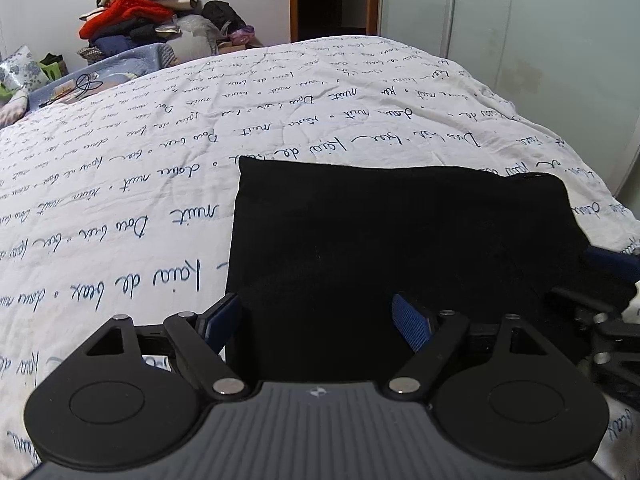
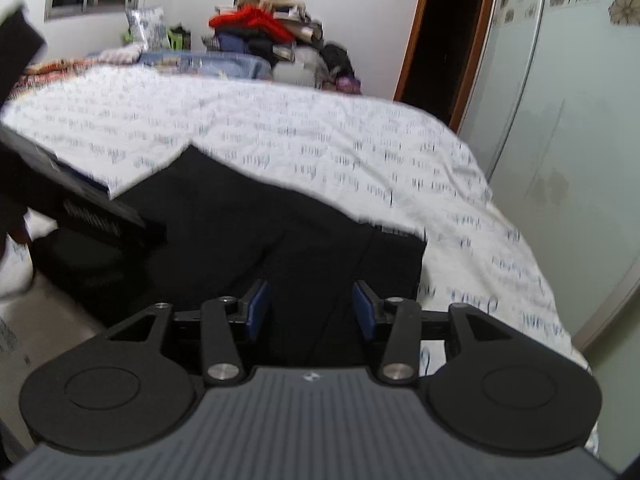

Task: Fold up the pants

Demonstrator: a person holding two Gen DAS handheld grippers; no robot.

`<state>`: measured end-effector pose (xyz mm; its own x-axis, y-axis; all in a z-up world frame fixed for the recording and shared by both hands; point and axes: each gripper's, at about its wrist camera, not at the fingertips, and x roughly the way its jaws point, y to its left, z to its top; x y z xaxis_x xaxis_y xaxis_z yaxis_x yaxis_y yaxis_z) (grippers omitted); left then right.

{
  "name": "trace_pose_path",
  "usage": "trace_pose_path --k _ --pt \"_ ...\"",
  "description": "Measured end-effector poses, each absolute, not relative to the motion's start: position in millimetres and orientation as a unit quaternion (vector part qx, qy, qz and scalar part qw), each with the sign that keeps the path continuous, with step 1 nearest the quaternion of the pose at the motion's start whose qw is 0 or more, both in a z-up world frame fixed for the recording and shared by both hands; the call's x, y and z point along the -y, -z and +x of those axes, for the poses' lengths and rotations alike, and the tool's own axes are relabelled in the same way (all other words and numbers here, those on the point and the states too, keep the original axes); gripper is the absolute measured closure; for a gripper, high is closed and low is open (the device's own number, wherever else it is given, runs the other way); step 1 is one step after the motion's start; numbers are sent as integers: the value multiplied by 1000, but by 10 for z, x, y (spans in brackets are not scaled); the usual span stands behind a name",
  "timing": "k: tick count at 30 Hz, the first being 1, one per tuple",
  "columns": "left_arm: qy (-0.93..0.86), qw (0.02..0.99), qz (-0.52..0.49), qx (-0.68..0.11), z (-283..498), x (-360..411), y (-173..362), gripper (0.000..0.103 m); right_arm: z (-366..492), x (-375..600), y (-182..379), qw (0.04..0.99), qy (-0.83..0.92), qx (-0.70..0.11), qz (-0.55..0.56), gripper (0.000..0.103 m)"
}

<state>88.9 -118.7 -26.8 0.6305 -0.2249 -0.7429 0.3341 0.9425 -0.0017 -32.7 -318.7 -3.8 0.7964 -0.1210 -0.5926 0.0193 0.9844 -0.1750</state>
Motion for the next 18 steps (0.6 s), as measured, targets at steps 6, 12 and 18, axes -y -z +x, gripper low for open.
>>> trace_pose_path --k 6,12,18 --pt "154 902 69 -398 700 1182 208 21 -505 3187 6 949 52 -304 -61 39" --pt "151 903 70 -397 508 1201 166 21 -781 3057 -90 959 59 -273 -52 4" --pt "141 902 60 -405 327 1125 132 21 -1005 2871 -130 963 67 -259 -17 0"
